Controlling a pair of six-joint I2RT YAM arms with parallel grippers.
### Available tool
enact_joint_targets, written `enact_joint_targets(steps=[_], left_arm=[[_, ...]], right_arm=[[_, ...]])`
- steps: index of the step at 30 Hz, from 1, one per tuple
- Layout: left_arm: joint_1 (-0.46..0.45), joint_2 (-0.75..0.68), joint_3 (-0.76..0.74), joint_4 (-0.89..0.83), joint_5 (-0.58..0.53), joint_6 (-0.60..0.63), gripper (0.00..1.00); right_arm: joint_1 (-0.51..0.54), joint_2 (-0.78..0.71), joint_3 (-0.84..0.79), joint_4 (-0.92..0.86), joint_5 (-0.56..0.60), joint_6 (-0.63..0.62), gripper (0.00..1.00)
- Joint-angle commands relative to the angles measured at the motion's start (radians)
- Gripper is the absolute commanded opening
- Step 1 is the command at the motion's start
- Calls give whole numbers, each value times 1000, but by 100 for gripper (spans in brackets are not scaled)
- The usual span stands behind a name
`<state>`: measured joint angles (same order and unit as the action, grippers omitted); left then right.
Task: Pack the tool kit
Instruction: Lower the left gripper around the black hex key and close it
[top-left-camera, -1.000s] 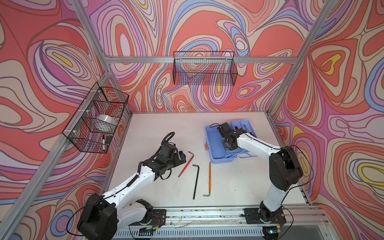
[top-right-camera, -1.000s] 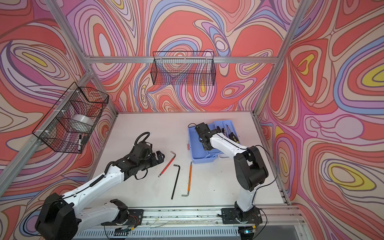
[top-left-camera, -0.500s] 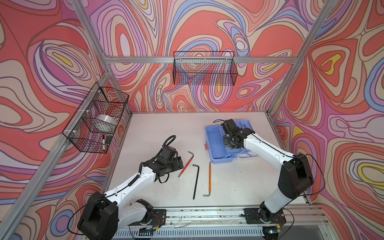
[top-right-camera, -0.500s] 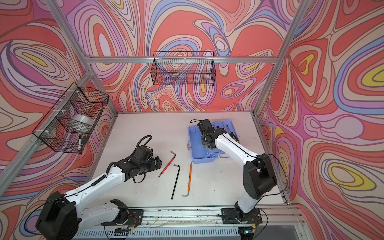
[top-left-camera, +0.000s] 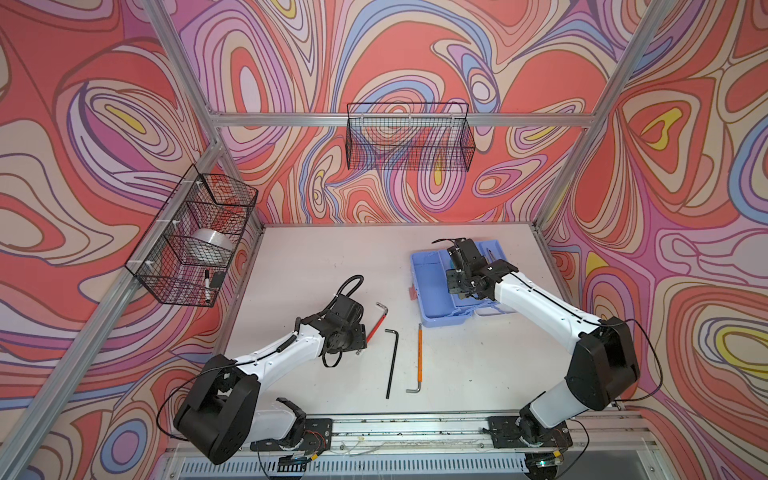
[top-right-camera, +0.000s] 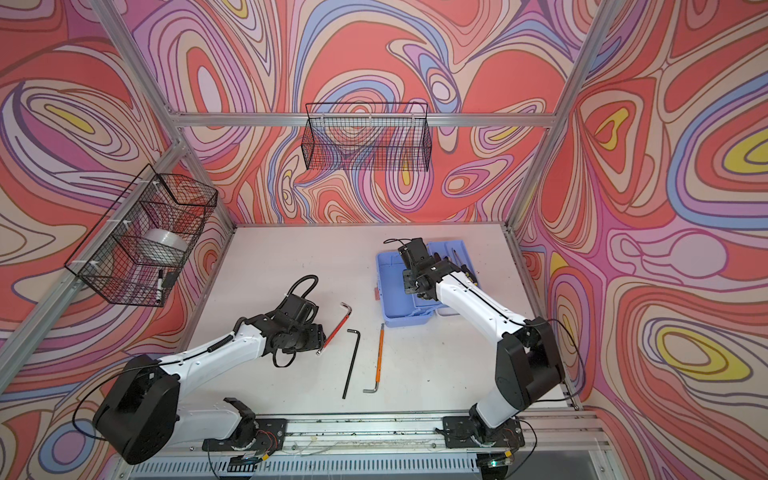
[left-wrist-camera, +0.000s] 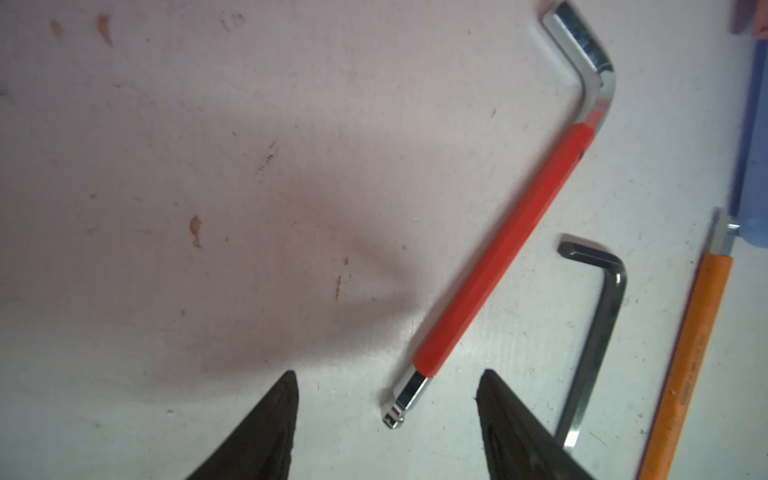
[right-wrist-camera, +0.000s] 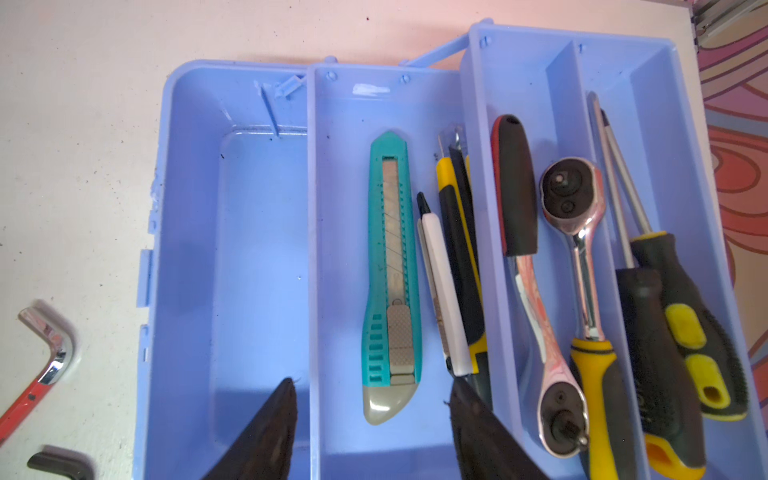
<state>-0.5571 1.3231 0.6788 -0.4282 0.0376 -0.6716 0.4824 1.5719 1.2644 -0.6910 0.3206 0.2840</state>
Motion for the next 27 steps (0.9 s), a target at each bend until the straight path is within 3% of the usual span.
enact_joint_targets(steps=[1,9,20,23,27], left_arm=[[-36,14,43,-56,-34,20,70],[-153,34,87,-126,-131,11,71],[-347,164,188,-152,-128,-26,70],[-388,229,223,-146,-118,-35,66],[-420,305,263,-144,-110,-58,51]], right_arm=[[-5,-31,-20,14,5,21,61],[-5,-45,-46,19,8,33,62],[-5,-55,-63,20,18,40,62],[-5,-59,-64,20,17,39,62],[-5,-62,-66,17,21,40,62]])
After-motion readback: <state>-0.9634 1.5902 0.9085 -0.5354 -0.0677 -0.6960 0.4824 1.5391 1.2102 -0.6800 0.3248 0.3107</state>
